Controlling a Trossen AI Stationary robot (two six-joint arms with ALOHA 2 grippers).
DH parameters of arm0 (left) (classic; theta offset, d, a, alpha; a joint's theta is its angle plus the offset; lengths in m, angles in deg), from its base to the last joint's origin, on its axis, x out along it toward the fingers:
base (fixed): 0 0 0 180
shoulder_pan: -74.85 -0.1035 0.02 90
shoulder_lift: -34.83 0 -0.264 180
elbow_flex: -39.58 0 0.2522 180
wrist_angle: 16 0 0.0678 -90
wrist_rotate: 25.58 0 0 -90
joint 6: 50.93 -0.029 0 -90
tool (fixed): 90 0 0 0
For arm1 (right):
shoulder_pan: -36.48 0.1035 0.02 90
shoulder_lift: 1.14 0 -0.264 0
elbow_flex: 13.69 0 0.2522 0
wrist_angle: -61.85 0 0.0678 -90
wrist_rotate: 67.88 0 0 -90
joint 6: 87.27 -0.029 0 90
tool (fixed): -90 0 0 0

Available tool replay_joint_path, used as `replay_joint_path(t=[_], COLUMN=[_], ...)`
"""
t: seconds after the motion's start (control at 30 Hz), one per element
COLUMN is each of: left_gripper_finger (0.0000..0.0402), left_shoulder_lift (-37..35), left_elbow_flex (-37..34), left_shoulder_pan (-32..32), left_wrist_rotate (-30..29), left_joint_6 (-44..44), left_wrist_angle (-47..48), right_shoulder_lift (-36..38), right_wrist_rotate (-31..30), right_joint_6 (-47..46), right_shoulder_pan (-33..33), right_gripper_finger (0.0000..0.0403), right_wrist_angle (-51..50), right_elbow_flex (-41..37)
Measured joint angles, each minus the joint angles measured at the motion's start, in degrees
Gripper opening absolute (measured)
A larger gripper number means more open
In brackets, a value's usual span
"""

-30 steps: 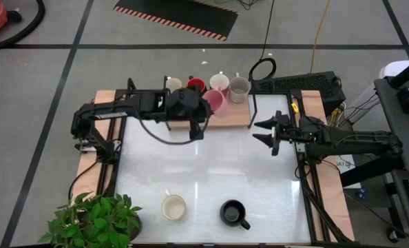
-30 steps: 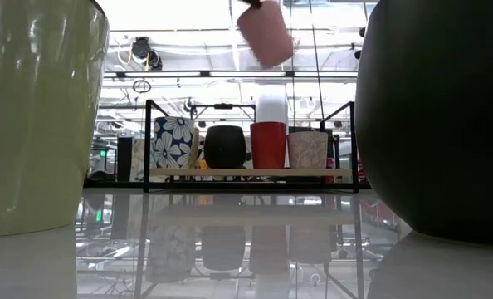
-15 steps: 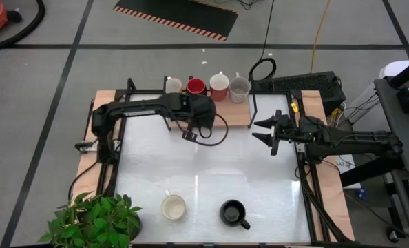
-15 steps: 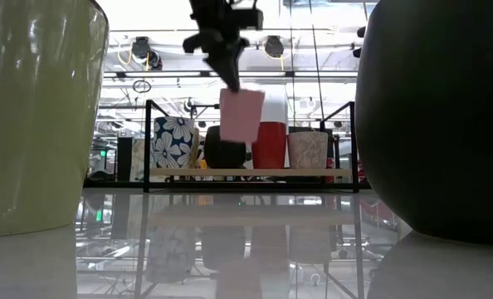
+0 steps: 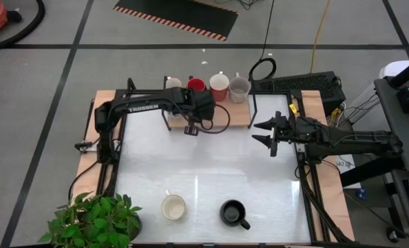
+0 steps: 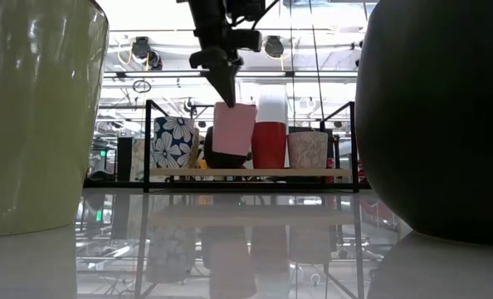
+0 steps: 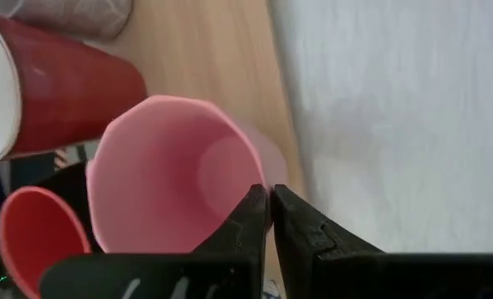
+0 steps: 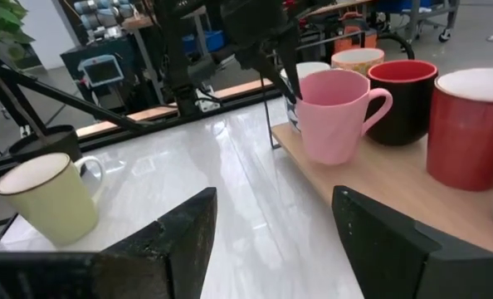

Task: Place coffee mugs
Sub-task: Put the pink mug on the shelf

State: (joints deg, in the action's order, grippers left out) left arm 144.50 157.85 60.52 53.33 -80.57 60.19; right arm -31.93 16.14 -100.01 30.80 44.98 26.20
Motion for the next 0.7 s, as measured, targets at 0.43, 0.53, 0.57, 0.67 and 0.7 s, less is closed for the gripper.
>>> replay_joint_path(t=[0.43,0.53,0.57,0.67,0.7], left_gripper_finger=[0.002,0.002,0.002,0.0021,0.0021], left_shoulder_lift=[-0.17,-0.17,-0.17,-0.2,-0.2], left_elbow_flex=[-5.56,-5.58,-5.58,-5.58,-5.58], left_shoulder_pan=[-0.43,-0.94,-1.21,-2.01,-2.2], left_wrist_rotate=[0.28,0.34,0.36,0.21,-0.25], left_joint_6=[-1.27,-0.13,0.23,1.21,1.62], left_wrist_angle=[0.11,0.17,0.29,0.52,0.57], right_shoulder_lift=[0.0,0.0,0.0,0.0,0.0], right_wrist_rotate=[0.04,0.04,0.04,0.04,0.04], right_joint_6=[-1.54,-1.54,-1.54,-1.54,-1.54], right_shoulder_pan=[0.02,0.02,0.02,0.02,0.02], right_gripper_finger=[0.0231,0.0231,0.0231,0.0231,0.0231], right_wrist_angle=[-3.07,-3.22,-3.22,-3.22,-3.21], right_elbow_flex=[0.0,0.0,0.0,0.0,0.0])
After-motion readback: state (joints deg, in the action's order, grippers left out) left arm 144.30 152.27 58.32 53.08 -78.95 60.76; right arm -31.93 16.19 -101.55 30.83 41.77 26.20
